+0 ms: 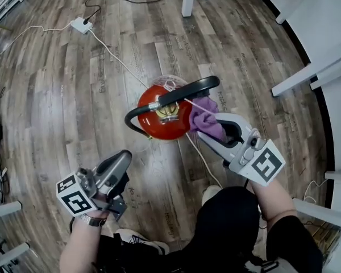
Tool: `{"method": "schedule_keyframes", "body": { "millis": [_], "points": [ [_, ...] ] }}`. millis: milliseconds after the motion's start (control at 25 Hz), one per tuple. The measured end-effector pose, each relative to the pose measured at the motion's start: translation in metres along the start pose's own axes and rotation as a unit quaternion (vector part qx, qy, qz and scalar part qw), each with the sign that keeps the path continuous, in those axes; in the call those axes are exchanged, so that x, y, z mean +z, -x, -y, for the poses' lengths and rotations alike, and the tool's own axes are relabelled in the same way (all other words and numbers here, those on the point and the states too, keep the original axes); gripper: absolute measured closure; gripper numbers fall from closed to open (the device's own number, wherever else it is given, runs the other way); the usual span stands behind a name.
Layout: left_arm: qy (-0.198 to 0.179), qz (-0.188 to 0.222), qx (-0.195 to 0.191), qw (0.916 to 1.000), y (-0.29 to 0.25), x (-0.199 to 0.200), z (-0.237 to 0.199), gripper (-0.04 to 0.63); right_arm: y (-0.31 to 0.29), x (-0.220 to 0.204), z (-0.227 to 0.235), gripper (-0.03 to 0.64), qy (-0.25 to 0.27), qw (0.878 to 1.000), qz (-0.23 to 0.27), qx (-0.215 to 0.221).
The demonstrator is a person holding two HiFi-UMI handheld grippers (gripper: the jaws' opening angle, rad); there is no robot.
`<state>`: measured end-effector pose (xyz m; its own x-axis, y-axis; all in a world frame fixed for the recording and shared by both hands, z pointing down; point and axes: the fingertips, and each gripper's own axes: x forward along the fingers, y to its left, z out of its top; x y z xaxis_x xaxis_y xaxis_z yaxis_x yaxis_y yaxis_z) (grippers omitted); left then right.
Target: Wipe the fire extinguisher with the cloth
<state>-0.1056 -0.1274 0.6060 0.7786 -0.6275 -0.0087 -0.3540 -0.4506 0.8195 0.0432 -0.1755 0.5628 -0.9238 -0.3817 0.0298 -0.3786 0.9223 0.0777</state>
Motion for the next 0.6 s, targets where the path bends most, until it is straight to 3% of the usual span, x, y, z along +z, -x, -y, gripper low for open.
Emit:
{"method": "schedule_keyframes", "body": {
  "millis": [120,240,400,600],
  "points": [
    [-0.003,0.003,0.004,1.0,0.003,0.002,0.001,0.598,-0.007,0.004,-0.02,0.526,0.157,0.986,-0.054,0.002],
    [-0.001,0.004,0.005,1.0,0.003,0.001,0.0,0.598,-0.014,-0.002,-0.035,0.526,0.279,0.954,-0.111,0.026],
    [0.002,0.007,0.006,1.0,0.002,0.001,0.001,0.598,-0.02,-0.006,-0.05,0.529,0.367,0.913,-0.169,0.057],
    [0.01,0.011,0.006,0.9999,-0.002,0.0,0.0,0.598,-0.024,-0.016,-0.065,0.529,0.463,0.866,-0.188,0.009]
  ]
}}
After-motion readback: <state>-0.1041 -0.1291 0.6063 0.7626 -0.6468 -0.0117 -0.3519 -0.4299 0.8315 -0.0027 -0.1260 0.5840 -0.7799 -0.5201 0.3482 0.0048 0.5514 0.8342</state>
